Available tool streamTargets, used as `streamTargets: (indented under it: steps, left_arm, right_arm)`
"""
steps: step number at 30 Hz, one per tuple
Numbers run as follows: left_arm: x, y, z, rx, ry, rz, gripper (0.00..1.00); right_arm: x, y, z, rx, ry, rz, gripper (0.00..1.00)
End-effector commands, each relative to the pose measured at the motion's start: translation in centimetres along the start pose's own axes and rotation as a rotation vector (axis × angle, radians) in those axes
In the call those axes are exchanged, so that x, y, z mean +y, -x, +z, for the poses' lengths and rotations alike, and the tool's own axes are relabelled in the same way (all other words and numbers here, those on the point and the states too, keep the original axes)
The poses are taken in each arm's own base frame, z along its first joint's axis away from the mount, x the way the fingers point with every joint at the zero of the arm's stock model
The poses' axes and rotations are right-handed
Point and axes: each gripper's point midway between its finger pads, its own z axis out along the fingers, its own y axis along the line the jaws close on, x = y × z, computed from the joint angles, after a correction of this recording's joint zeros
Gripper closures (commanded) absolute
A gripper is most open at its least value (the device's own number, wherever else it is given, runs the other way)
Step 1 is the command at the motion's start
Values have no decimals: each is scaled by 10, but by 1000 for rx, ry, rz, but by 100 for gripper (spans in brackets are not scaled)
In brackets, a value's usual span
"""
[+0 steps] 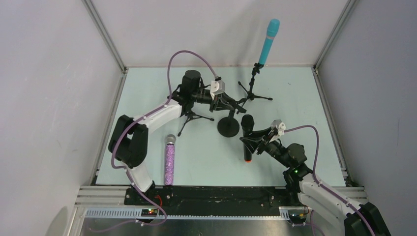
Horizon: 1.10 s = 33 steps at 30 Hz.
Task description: Attach the microphones to the stand
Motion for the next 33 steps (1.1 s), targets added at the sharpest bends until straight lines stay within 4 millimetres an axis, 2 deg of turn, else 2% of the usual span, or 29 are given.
streamTargets:
  steps: [1, 5, 8, 9, 11, 14, 25, 33]
  left_arm:
    - [8, 15, -2, -50, -38, 47, 99]
    - [4, 13, -6, -37, -12, 56, 100]
    - [4, 22, -13, -31, 33, 73, 100]
    - [1, 19, -15, -25, 40, 63, 100]
    - [-3, 30, -20, -31, 62, 68, 100]
    - [-10, 33, -24, -26, 90, 37, 100]
    - [-58, 50, -33, -50, 75, -30, 100]
    - [-94, 49, -35, -54, 45, -30, 100]
  right_arm:
    - [8, 24, 0, -90, 35, -32, 100]
    - [10, 28, -1, -106, 41, -38, 100]
    - [13, 33, 0, -115, 52, -45, 100]
    - [13, 35, 0, -117, 56, -47, 100]
    - [16, 41, 1, -124, 64, -47, 100]
    - [20, 54, 4, -133, 70, -49, 100]
    - [21, 98, 4, -202, 20, -137, 100]
    - [28, 134, 6, -306, 32, -175, 100]
